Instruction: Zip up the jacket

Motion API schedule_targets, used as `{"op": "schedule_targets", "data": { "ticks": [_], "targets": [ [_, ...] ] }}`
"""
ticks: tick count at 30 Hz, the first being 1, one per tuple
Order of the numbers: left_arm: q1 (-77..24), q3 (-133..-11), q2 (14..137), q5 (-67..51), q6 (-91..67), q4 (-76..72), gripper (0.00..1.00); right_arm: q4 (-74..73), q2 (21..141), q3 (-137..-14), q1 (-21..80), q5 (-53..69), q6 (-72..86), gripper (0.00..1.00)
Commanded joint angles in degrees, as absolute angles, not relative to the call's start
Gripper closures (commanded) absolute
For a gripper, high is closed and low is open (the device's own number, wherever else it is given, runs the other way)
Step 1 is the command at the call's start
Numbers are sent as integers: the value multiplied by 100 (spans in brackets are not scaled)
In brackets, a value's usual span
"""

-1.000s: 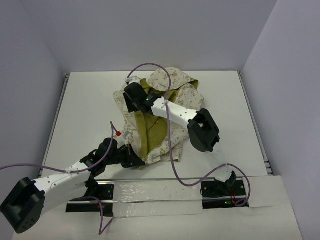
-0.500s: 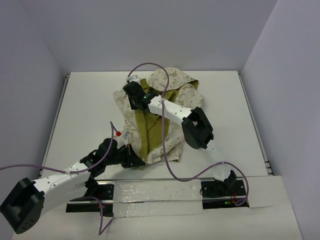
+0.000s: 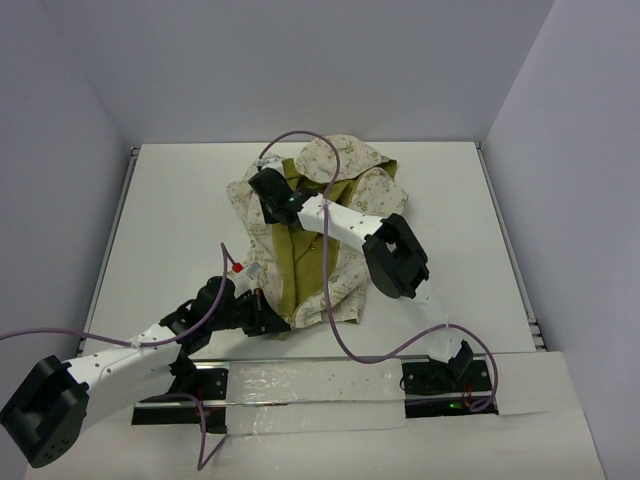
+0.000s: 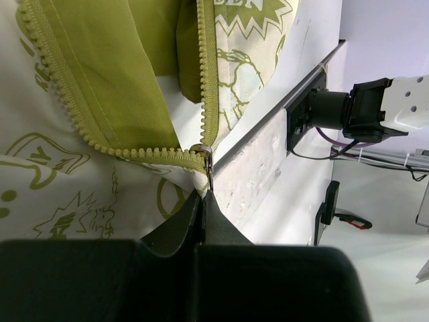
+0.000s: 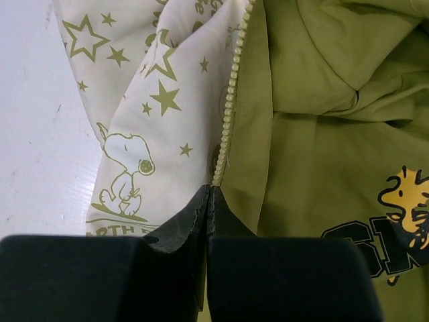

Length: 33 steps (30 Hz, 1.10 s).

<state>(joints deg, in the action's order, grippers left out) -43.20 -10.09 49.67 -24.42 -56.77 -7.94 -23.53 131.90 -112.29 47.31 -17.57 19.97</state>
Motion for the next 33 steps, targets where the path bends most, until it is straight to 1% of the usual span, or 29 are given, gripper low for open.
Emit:
{"op": "schedule_targets", "data": {
  "ticks": [1, 4, 10, 12, 15, 16, 18, 21, 22, 27, 33],
  "targets": [
    [-4368, -1024, 4913, -2435, -5625, -903, 100, -1888, 12516, -10789, 4630, -2062, 2159, 100],
    [-4370, -1037, 4911, -2445, -5612, -899, 100, -1571, 12221, -10172, 4482, -2061, 2358, 100],
    [-4404, -1045, 5013, -2560, -5625, -953, 100, -1515, 12116, -9872, 4234, -1998, 2542, 100],
    [-4431, -1028, 5074, -2601, -5625, -1056, 100, -1124, 11868, -9452, 4201, -1980, 2585, 100],
    [-4453, -1022, 5106, -2604, -5634, -1093, 100, -858, 11734, -9332, 4207, -1698, 2534, 100],
    [-4459, -1022, 5106, -2599, -5631, -1099, 100, -871, 11757, -9408, 4228, -1605, 2483, 93],
    [-4465, -1032, 5106, -2596, -5618, -1099, 100, -924, 11825, -9594, 4281, -1448, 2375, 72],
    [-4474, -1042, 5103, -2584, -5606, -1081, 100, -1031, 12004, -9966, 4402, -1448, 2272, 47],
    [-4474, -1033, 5094, -2584, -5618, -1079, 100, -1054, 12078, -10079, 4414, -1414, 2295, 40],
    [-4497, -1011, 4992, -2545, -5634, -1033, 100, -1204, 12436, -10564, 4421, -1424, 2461, 39],
    [-4526, -1002, 4911, -2505, -5643, -984, 100, -1588, 12996, -11567, 4375, -1641, 2652, 39]
  ]
}}
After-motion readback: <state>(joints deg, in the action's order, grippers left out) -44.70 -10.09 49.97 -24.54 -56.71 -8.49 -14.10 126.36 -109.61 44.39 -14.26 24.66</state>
